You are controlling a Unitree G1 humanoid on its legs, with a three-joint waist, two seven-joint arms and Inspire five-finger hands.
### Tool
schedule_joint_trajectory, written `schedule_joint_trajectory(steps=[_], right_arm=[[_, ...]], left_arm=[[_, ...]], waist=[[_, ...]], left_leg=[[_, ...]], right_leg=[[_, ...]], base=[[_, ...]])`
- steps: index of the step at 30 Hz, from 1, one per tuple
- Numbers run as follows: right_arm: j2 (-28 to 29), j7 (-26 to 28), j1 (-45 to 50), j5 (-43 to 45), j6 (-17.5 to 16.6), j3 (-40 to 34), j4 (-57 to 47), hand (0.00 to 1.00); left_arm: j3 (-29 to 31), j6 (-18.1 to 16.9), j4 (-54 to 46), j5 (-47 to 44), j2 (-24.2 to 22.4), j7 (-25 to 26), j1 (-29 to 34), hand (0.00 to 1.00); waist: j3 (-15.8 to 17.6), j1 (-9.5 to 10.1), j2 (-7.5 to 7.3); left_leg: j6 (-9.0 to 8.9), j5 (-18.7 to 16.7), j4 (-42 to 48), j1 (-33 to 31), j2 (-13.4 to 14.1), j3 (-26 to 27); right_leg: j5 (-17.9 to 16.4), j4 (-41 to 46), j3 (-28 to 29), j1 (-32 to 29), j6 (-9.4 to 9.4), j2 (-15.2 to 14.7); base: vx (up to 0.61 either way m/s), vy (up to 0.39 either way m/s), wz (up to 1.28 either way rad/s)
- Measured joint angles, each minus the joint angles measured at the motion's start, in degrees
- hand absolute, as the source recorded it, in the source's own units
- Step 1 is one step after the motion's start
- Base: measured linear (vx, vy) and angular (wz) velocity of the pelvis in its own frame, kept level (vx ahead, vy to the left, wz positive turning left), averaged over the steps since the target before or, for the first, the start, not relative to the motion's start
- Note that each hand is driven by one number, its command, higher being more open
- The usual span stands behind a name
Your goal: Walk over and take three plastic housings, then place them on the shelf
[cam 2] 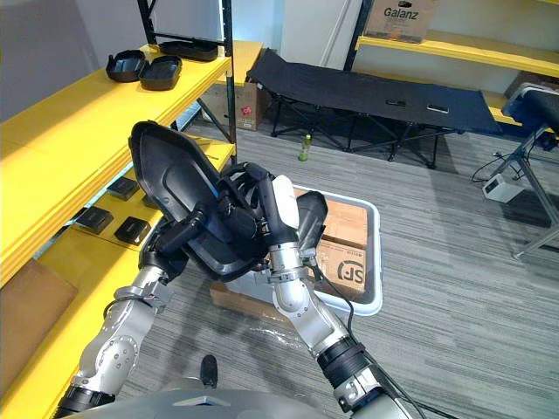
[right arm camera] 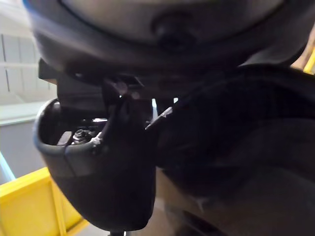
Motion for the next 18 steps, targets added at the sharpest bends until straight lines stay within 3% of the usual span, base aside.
schedule_joint_trajectory(steps=[7, 11, 18], right_arm=[[0.7, 0.3, 0.8, 0.6, -1.4, 1.8, -2.8, 1.00], [1.2, 1.3, 2.2, 3.3, -2.6, 2.0, -4.7, 1.00], [3.3, 4.5, 7.5, 11.8, -0.9, 1.2, -4.3, 1.00]], left_arm=[[-0.2, -6.0, -0.2, 0.0, -0.6, 0.5, 0.0, 0.00], [-0.1, -7.2, -0.8, 0.2, -2.5, 1.6, 0.0, 0.00], [-0.3, -9.2, -6.5, 14.1, -6.2, 11.3, 0.0, 0.00]], waist=[[-0.5, 0.08, -0.28], [-0.6, 0.22, -0.32], [-0.6, -0.02, -0.31]], left_leg=[[-0.21, -0.2, 0.2, 0.0, 0.0, -0.1], [-0.23, -0.2, 0.2, 0.1, 0.0, -0.1], [-0.34, -0.3, 0.0, 0.2, 0.0, 0.0]], right_leg=[[0.0, -0.4, -0.1, 0.3, -0.05, 0.1], [0.0, -0.4, -0.1, 0.3, -0.11, 0.1], [-0.1, -0.4, 0.0, 0.3, -0.13, 0.1]], base=[[0.00, 0.000, 0.00], [0.00, 0.000, 0.00], [0.00, 0.000, 0.00]])
